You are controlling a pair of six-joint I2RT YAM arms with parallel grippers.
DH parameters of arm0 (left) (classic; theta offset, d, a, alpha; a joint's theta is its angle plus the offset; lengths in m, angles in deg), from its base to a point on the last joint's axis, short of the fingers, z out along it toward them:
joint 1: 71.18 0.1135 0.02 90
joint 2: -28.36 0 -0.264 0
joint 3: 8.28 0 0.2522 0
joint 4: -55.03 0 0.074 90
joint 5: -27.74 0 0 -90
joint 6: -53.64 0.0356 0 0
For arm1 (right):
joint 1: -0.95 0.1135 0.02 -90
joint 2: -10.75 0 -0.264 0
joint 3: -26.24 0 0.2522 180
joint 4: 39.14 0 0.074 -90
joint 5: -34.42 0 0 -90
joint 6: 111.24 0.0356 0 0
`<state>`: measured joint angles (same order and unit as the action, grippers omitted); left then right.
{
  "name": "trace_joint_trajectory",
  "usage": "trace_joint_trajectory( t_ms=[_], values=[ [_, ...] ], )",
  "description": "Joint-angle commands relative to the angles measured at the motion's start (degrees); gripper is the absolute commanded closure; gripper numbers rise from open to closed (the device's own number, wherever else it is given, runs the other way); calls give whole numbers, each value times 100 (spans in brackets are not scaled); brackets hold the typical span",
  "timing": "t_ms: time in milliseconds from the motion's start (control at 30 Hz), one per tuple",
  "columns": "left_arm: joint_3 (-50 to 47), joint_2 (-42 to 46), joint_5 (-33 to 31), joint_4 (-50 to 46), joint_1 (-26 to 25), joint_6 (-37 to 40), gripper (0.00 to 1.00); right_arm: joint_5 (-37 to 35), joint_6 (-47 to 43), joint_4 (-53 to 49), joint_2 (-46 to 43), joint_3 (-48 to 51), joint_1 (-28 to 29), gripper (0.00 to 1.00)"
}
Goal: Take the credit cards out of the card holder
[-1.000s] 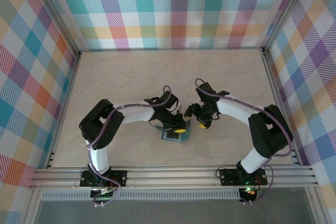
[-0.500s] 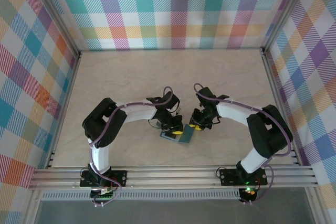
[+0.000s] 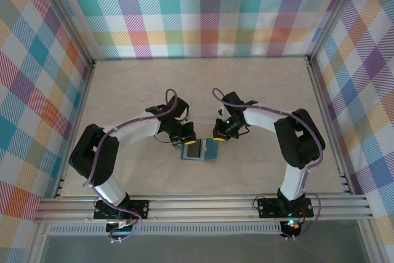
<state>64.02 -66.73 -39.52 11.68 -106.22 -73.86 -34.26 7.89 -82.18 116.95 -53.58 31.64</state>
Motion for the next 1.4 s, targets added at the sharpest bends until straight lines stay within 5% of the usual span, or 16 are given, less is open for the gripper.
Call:
trace_joint_trajectory(
  t_ms=[0, 133, 200, 400, 533, 733, 967, 1167, 1367],
  values=[
    [-230, -26, -215, -423, -20, 216, 94, -660, -308, -632, 61, -276, 164, 73],
    [-385, -127, -202, -309, -2, 235, 94, -1912, -108, -1338, -180, -462, 481, 49],
    [-418, -134, -182, -264, 0, 226, 94, -2535, -12, -1760, -255, -576, 675, 44],
    [-440, -182, -112, -215, 7, 234, 94, -4165, -9, -2927, -226, -1104, 1352, 48],
    [-439, -289, -55, -146, 7, 219, 94, -5395, -230, -3443, 215, -1574, 2003, 63],
    [-506, -336, -33, -53, 7, 156, 94, -4083, -274, -2753, 247, -1540, 2019, 80],
    [-671, -360, 112, 196, 7, 5, 94, -2032, 323, -1589, -103, -747, 1762, 85],
    [-831, -308, 177, 371, 24, -134, 95, -2161, 706, -1634, -178, -417, 1498, 72],
    [-1057, -91, 172, 477, 33, -273, 94, -2311, 709, -1668, -29, -327, 1335, 75]
  ],
)
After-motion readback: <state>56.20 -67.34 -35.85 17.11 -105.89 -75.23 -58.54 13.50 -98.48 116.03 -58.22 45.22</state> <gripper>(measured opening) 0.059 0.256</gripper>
